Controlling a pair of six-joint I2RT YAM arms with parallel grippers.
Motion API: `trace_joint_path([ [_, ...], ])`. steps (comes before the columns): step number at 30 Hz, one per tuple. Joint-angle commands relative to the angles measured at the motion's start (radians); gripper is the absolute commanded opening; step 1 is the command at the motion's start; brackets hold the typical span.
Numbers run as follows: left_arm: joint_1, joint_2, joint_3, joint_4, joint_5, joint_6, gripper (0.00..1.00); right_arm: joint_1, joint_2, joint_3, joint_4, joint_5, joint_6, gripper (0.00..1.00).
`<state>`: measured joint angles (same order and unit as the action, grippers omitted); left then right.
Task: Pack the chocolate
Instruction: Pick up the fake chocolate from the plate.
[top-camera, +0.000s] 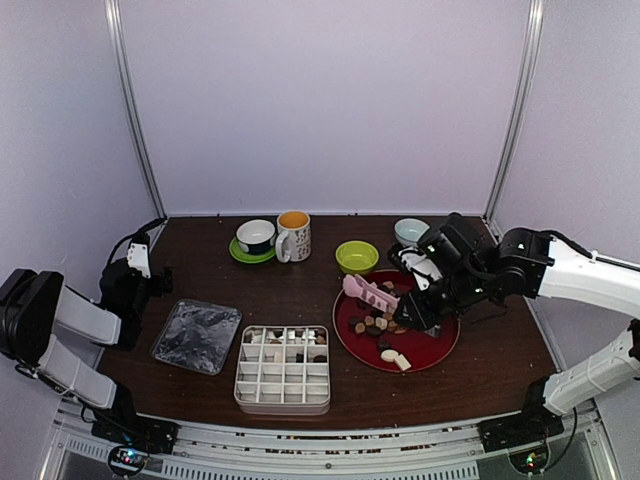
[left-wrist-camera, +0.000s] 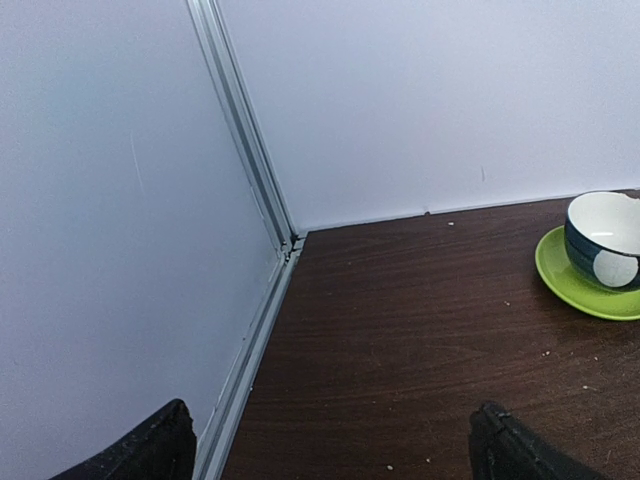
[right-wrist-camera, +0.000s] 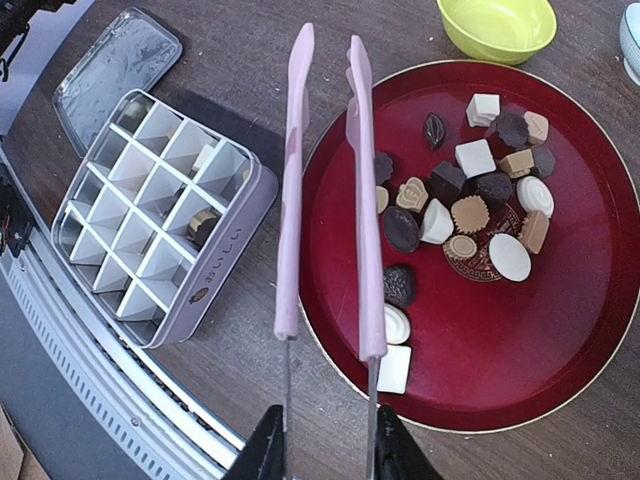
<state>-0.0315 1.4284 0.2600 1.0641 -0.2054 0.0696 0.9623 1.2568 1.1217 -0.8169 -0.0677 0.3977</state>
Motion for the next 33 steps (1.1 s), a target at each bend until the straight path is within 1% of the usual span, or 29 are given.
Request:
trace_joint_path([
  [1, 0.009, 0.0, 0.016, 0.027, -0.005, -0.001, 0.98, -0.011, -0.028, -0.019, 0.022, 0.004, 0.008, 0.28],
  [9, 0.009, -0.001, 0.016, 0.028, -0.004, -0.001, 0.98, -0.028, -0.045, -0.031, -0.002, 0.005, 0.007, 0.27],
  [19, 0.009, 0.0, 0.016, 0.027, -0.005, -0.001, 0.98, -0.104, -0.125, -0.124, -0.093, 0.011, 0.027, 0.27],
  [24, 0.009, 0.0, 0.016, 0.028, -0.005, -0.001, 0.98, -0.128, -0.15, -0.206, -0.151, 0.004, 0.058, 0.26],
  [28, 0.009, 0.0, 0.016, 0.027, -0.004, -0.001, 0.98, -0.132, -0.167, -0.247, -0.145, -0.01, 0.077, 0.26],
  [33, 0.009, -0.001, 0.017, 0.028, -0.005, -0.001, 0.98, -0.134, -0.162, -0.258, -0.139, -0.012, 0.091, 0.26],
])
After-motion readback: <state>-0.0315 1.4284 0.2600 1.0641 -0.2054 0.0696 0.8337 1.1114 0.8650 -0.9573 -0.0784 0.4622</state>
